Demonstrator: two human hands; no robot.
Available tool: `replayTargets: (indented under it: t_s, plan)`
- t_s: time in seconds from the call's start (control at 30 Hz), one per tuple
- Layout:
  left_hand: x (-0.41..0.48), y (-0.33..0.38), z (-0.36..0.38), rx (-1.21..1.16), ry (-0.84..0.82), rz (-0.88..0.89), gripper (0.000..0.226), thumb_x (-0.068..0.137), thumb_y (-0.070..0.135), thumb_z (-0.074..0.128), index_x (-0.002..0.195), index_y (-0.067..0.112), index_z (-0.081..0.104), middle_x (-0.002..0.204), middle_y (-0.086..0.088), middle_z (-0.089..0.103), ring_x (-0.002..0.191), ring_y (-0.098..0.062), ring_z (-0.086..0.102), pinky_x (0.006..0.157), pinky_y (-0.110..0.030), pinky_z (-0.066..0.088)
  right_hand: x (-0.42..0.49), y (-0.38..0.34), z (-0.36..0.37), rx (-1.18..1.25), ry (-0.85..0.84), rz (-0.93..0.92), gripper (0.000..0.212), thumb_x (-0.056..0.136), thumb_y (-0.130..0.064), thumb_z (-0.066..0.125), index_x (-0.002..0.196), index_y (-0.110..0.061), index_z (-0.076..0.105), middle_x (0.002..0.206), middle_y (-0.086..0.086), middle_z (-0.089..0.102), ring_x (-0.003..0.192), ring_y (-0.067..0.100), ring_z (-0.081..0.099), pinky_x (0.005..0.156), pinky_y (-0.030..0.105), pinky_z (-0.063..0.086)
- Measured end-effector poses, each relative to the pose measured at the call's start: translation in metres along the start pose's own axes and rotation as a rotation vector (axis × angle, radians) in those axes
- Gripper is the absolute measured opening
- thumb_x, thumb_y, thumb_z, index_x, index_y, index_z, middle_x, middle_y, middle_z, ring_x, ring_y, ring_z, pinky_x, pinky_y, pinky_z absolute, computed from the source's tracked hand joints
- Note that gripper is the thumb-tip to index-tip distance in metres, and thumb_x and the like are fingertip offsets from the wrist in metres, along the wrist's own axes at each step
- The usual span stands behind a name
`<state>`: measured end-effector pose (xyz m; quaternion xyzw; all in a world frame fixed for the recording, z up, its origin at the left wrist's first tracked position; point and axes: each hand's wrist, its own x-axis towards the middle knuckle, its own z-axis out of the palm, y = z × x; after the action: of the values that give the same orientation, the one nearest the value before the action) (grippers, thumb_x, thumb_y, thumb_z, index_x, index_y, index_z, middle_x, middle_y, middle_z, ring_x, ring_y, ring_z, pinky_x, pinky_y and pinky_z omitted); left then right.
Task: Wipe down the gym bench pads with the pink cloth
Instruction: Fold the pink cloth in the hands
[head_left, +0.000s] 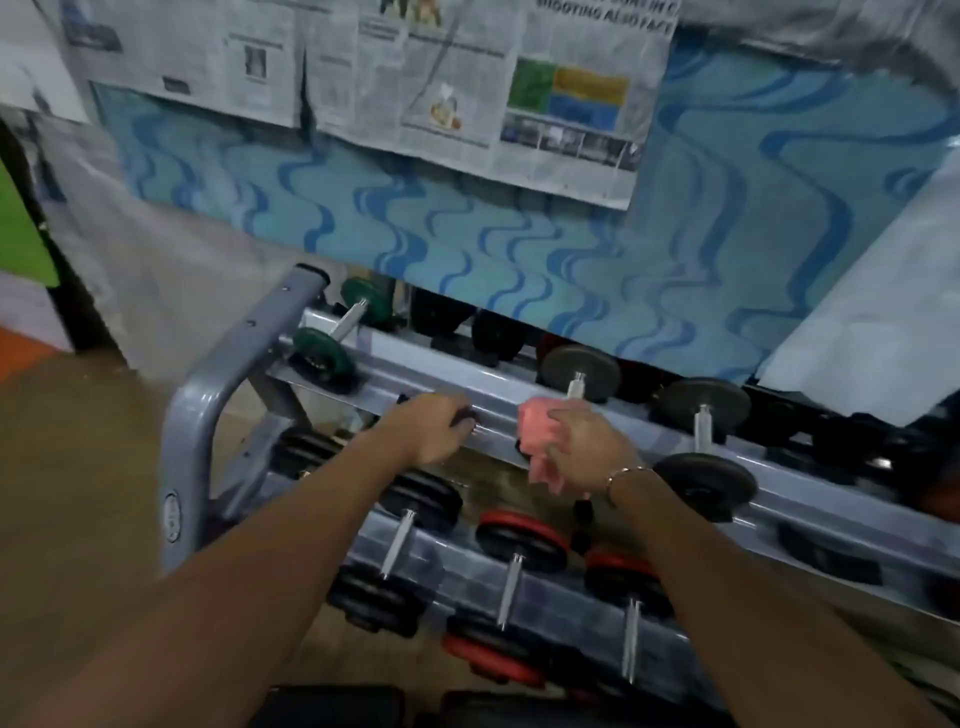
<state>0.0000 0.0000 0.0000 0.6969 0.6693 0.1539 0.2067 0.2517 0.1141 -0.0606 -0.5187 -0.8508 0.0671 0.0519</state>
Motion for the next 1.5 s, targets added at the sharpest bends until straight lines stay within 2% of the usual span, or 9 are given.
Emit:
replayTargets:
  t_s: [0.1, 0.27, 0.57, 0.7, 0.9, 1.03, 1.17, 1.43, 1.5]
  plan:
    - [0.019, -0.023, 0.040, -0.021, 0.001, 0.004, 0.039, 0.110, 0.030, 0.048, 0.141, 0.008, 0.058, 0.138, -0.017, 0.065, 0.127, -0.034, 0.061, 0.100, -0.040, 0.050, 0.000, -0.011, 0.001, 0.049, 0.046, 0.020, 0.023, 0.094, -0.033, 0.048, 0.097, -0.031, 0.071, 0.088, -0.012, 0.073, 0.081, -0.002, 0.069, 0.073, 0.024, 0.059]
    - [0.068, -0.022, 0.103, -0.084, 0.035, 0.040, 0.045, 0.108, 0.033, 0.050, 0.148, 0.013, 0.055, 0.145, -0.015, 0.062, 0.130, -0.030, 0.060, 0.108, -0.044, 0.049, 0.010, 0.008, 0.028, -0.107, 0.164, 0.025, 0.043, 0.095, -0.023, 0.058, 0.137, -0.014, 0.061, 0.141, 0.009, 0.057, 0.129, 0.029, 0.052, 0.109, 0.042, 0.045]
    - [0.135, 0.016, 0.177, -0.706, 0.183, -0.089, 0.037, 0.105, 0.029, 0.057, 0.139, 0.015, 0.051, 0.118, -0.001, 0.064, 0.107, -0.020, 0.061, 0.092, -0.038, 0.052, 0.025, 0.035, 0.073, -0.147, 0.343, 0.048, 0.059, 0.097, -0.037, 0.057, 0.152, -0.020, 0.045, 0.149, 0.005, 0.048, 0.132, 0.027, 0.044, 0.106, 0.045, 0.037]
    - [0.149, 0.019, 0.193, -0.941, 0.212, -0.184, 0.034, 0.099, 0.029, 0.066, 0.128, 0.013, 0.057, 0.114, -0.009, 0.068, 0.088, -0.016, 0.062, 0.063, -0.028, 0.044, 0.031, 0.045, 0.080, -0.224, 0.462, 0.022, 0.055, 0.093, -0.038, 0.060, 0.144, -0.017, 0.054, 0.138, 0.010, 0.049, 0.123, 0.031, 0.046, 0.099, 0.045, 0.039]
    - [0.154, 0.010, 0.213, -0.949, 0.422, -0.141, 0.010, 0.091, 0.013, 0.075, 0.095, 0.009, 0.067, 0.092, -0.010, 0.073, 0.090, -0.026, 0.070, 0.082, -0.043, 0.060, 0.037, 0.055, 0.094, -0.175, 0.615, -0.033, 0.035, 0.087, -0.030, 0.070, 0.117, -0.014, 0.066, 0.118, 0.011, 0.056, 0.110, 0.034, 0.051, 0.091, 0.046, 0.040]
    - [0.135, 0.020, 0.214, -0.956, 0.499, -0.024, 0.010, 0.087, 0.004, 0.071, 0.094, -0.001, 0.066, 0.081, -0.009, 0.069, 0.070, -0.014, 0.059, 0.060, -0.022, 0.051, 0.028, 0.053, 0.107, -0.115, 0.675, -0.040, 0.025, 0.084, -0.025, 0.073, 0.104, -0.014, 0.065, 0.116, 0.013, 0.058, 0.109, 0.036, 0.052, 0.088, 0.045, 0.040]
    - [0.117, 0.019, 0.204, -0.971, 0.440, 0.012, 0.019, 0.076, -0.007, 0.071, 0.077, -0.001, 0.053, 0.071, -0.008, 0.054, 0.068, -0.020, 0.051, 0.059, -0.032, 0.045, 0.009, 0.045, 0.115, 0.040, 0.673, -0.087, 0.026, 0.082, -0.019, 0.073, 0.102, -0.014, 0.058, 0.115, 0.012, 0.056, 0.111, 0.035, 0.051, 0.096, 0.046, 0.040]
    - [0.038, -0.010, 0.211, -1.622, 0.361, -0.094, 0.045, 0.082, 0.002, 0.079, 0.115, 0.014, 0.051, 0.098, -0.017, 0.072, 0.070, -0.026, 0.070, 0.051, -0.028, 0.053, -0.043, -0.023, 0.171, 0.232, 0.727, -0.201, 0.030, 0.087, -0.030, 0.049, 0.113, -0.017, 0.056, 0.123, 0.013, 0.060, 0.116, 0.034, 0.053, 0.102, 0.052, 0.039]
    - [0.014, -0.030, 0.215, -1.618, 0.440, -0.171, 0.029, 0.089, -0.003, 0.068, 0.109, 0.013, 0.055, 0.086, -0.012, 0.071, 0.057, -0.020, 0.067, 0.047, -0.024, 0.051, -0.060, -0.047, 0.187, 0.264, 0.707, -0.249, 0.026, 0.085, -0.032, 0.054, 0.109, -0.021, 0.054, 0.120, 0.009, 0.060, 0.115, 0.032, 0.054, 0.101, 0.049, 0.040]
